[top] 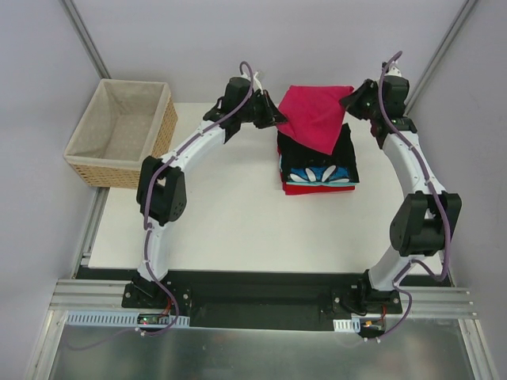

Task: Fold and stack the t-shirts

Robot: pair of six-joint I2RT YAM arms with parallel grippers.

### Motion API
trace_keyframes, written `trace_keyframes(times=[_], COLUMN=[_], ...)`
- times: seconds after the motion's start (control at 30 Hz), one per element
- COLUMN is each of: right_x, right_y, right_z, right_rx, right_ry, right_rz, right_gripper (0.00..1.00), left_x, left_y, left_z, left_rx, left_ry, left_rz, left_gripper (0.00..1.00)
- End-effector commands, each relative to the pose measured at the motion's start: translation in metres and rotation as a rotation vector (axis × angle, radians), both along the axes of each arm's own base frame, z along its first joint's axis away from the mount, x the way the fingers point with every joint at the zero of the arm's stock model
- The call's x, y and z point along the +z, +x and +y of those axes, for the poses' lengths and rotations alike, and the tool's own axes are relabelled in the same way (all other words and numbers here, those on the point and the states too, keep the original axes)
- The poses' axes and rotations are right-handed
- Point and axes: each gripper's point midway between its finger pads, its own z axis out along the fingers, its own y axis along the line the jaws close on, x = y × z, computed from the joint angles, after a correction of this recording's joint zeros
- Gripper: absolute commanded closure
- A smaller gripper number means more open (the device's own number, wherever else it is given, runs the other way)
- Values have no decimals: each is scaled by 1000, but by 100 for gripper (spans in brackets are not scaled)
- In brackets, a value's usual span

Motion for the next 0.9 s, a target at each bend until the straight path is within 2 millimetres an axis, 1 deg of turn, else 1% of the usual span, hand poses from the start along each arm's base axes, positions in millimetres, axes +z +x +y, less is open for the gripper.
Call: trace_keyframes(times=[0.0,0.03,0.07,0.1,0.13,0.17,0.2,0.23,0.27,0.3,0.33,0.37,0.4,0.43,0.47,0.53,0.6,0.63,0.67,0.7,0.73,0.77,0.83,0.87], right_x=[10,3,-11,-18,-25,-35,-47,-53,-58,-69,-73,-78,-79,-86,-85,-84,-79,-71,-62,-58,-49,-41,-34,-24], right_y=[15,17,17,20,21,20,22,23,25,27,29,31,32,36,37,37,35,36,34,32,32,30,28,29], right_z=[-9,-11,-13,-14,-14,-12,-13,-13,-23,-23,-24,-26,-28,-29,-30,-34,-37,-38,-40,-44,-46,-47,-51,-52], right_rx=[10,9,7,8,12,18,19,24,4,7,10,7,4,3,1,-4,-15,-17,-27,-40,-45,-50,-65,-67], right_ry=[31,34,36,41,46,45,44,40,41,45,46,46,46,49,49,47,38,32,27,11,8,3,-9,-12], right_rz=[-48,-37,-8,-7,-3,16,39,50,59,82,95,111,119,132,131,143,149,136,123,124,110,97,101,87], right_gripper=[100,100,100,100,99,100,99,100,100,99,100,99,100,100,99,99,99,100,100,99,100,99,99,100], left_x=[7,2,-11,-14,-18,-34,-36,-32,-47,-50,-43,-57,-60,-58,-67,-70,-71,-71,-69,-66,-64,-60,-52,-47], left_y=[-6,-8,-12,-18,-23,-30,-37,-42,-49,-59,-64,-74,-84,-88,-96,-107,-111,-113,-113,-113,-114,-114,-113,-113], left_z=[-14,-15,-16,-21,-23,-24,-29,-32,-31,-37,-41,-41,-47,-50,-51,-59,-62,-64,-65,-66,-67,-68,-68,-69], left_rx=[-48,-48,-48,-60,-63,-68,-76,-82,-82,-92,-101,-107,-115,-124,-133,-156,-168,-176,-179,-180,-186,-189,-192,-198], left_ry=[-20,-14,3,3,6,15,5,-9,3,-6,-31,-21,-22,-35,-29,-51,-63,-66,-71,-74,-76,-83,-90,-97], left_rz=[-21,-12,12,14,23,46,56,41,71,89,70,98,111,100,122,142,153,156,153,148,144,138,123,115], left_gripper=[100,100,100,100,100,100,100,100,100,100,100,100,100,100,100,100,100,100,100,100,100,100,100,100])
